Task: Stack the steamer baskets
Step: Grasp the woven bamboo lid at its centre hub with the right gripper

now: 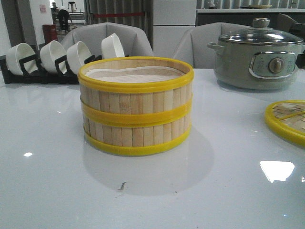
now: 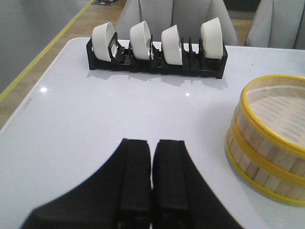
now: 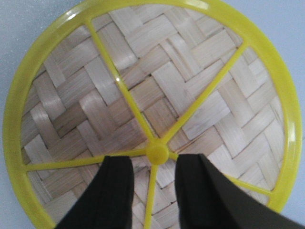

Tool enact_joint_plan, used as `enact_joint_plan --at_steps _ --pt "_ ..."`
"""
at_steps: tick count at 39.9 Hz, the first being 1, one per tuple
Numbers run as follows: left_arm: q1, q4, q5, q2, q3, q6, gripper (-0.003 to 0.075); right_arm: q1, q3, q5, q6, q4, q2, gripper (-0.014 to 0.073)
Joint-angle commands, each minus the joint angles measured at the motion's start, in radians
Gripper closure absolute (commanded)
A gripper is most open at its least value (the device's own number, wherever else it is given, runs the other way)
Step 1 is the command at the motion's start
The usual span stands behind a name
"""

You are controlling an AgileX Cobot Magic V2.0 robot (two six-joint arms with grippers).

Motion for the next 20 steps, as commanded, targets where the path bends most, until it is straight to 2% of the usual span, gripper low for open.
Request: enact_joint_plan --at_steps 1,20 --pt "0.000 0.004 -0.085 0.004 -0.027 -0.011 0.0631 -0.005 -0.035 -0.044 -0.011 -0.009 -0.039 0.0253" --pt "0.000 0.004 -0.085 0.004 -0.027 -0.011 0.0631 -0.006 -0.035 -0.091 -0.011 -0.009 0.001 0.0254"
